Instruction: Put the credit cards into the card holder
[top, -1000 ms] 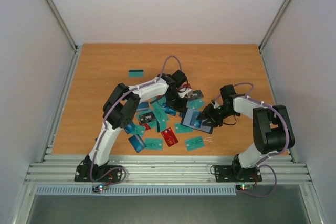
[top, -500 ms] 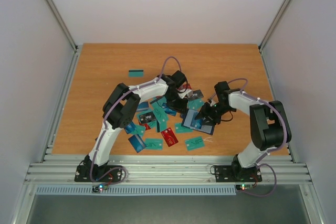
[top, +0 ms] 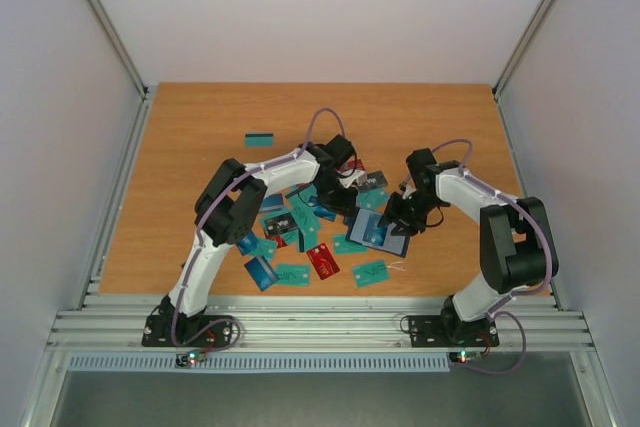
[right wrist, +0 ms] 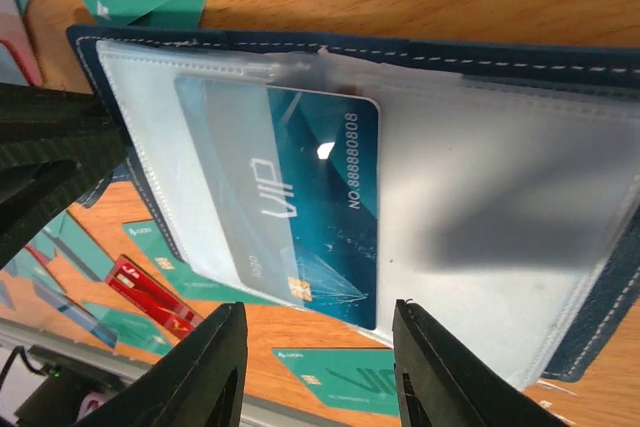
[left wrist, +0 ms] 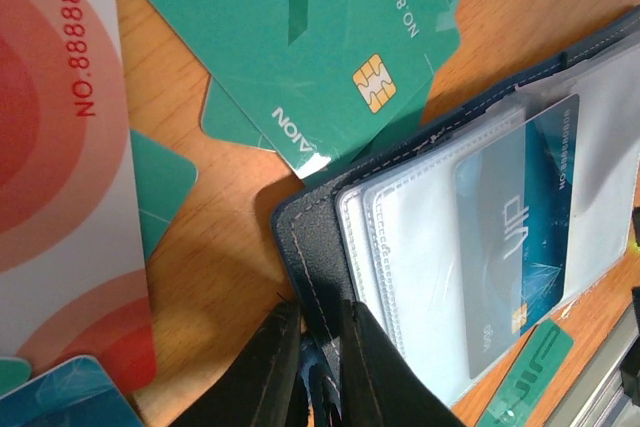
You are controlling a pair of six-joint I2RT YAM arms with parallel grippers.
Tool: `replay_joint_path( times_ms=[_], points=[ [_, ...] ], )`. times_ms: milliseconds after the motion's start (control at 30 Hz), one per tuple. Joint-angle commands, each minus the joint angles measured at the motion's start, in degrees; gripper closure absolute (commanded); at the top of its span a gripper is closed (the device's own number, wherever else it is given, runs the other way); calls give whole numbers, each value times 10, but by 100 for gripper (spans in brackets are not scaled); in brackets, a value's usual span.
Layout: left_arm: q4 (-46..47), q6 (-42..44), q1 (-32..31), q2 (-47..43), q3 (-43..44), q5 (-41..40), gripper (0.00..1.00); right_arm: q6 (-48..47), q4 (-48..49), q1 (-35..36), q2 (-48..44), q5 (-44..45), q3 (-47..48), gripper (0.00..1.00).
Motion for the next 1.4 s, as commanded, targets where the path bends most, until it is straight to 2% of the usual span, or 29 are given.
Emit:
replay_joint_path(
  times_ms=[0, 600, 1367],
  points=[
    [-14, -5, -4, 9, -20, -18, 87, 1, 3, 11, 10, 38, 12, 58],
    [-10, -11, -11, 5, -27, -16, 87, 5, 27, 47, 88, 36, 43, 59],
    [-13, -21, -18, 6, -22, -20, 89, 7, 74, 61, 95, -30, 60, 59]
  ],
)
